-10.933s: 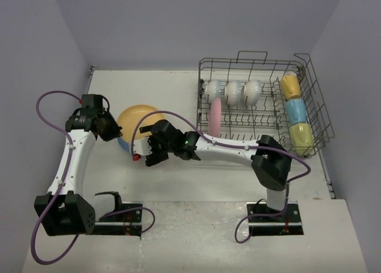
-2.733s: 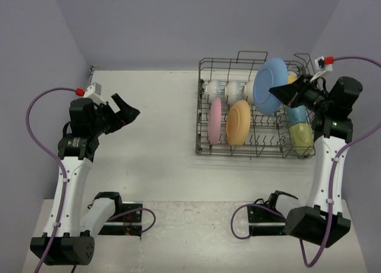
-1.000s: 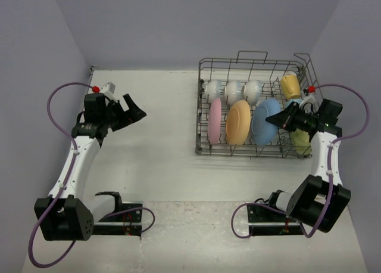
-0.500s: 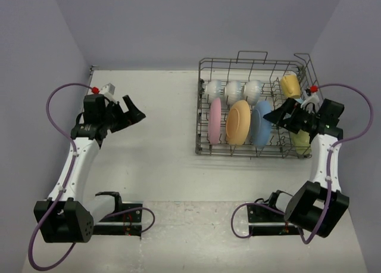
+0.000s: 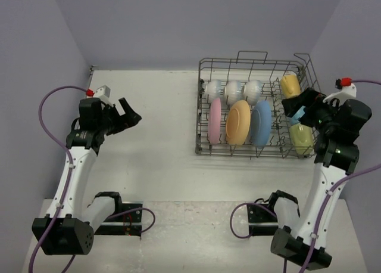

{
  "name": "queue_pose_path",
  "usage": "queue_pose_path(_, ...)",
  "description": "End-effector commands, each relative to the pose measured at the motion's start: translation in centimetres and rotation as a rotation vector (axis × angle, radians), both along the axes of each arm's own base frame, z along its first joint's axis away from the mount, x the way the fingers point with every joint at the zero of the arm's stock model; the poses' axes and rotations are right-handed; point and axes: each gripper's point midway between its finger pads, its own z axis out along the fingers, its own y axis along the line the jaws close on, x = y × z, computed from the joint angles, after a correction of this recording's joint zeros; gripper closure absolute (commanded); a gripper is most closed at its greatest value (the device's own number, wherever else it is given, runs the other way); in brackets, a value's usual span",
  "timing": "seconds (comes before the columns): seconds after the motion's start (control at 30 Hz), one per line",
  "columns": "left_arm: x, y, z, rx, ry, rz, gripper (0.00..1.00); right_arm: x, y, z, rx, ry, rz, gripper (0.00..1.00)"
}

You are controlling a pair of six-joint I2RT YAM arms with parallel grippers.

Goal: Load the mixed dishes into the dish rack

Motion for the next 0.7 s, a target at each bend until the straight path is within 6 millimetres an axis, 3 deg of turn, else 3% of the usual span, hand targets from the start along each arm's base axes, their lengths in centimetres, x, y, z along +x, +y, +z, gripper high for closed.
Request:
queue_pose_path(0.0,-0.4,1.4,1.5,0.074,-0.039,0.043,0.0,-2.3,-2.5,2.4,-0.004,-0.023,-0.25,0.01)
queue_pose_path(0.03,-0.7,2.2,2.0,0.104,-0.045,0.078,0.0,-3.7,-4.4,2.6,-0.012,-0.022,-0.406,0.01)
queue_pose_path(0.07,-0.7,2.2,2.5,0.104,-0.06,0.079,0.0,-4.0,-5.5,2.3,-0.012,-0.007,-0.476,0.01)
queue_pose_path(0.13,-1.2,3.6,3.3,0.155,-0.072,0.14,0.0,-6.6,-7.5,2.1,-0.052,-0.021,-0.643,0.01)
queue_pose_path(0.2,-1.7,5.4,3.8,0.215,-0.063,0.223,0.0,-8.9,-8.5,1.1,-0.083,-0.026,-0.746,0.01)
queue_pose_path(0.3,-2.3,6.6,5.2,0.257,-0.08,0.281,0.0,-10.7,-8.3,-0.6,-0.127,-0.029,-0.759,0.01)
queue_pose_path(0.4,-2.6,7.0,6.4,0.268,-0.102,0.297,0.0,-11.2,-8.0,-1.9,-0.1,-0.052,-0.773,0.01)
queue_pose_path(0.53,-2.5,7.1,7.3,0.273,-0.126,0.298,0.0,-12.4,-8.3,-1.9,-0.119,-0.074,-0.817,0.01)
queue_pose_path(0.67,-2.6,7.0,7.3,0.271,-0.122,0.298,0.0,-12.2,-8.2,-2.1,-0.108,-0.064,-0.807,0.01)
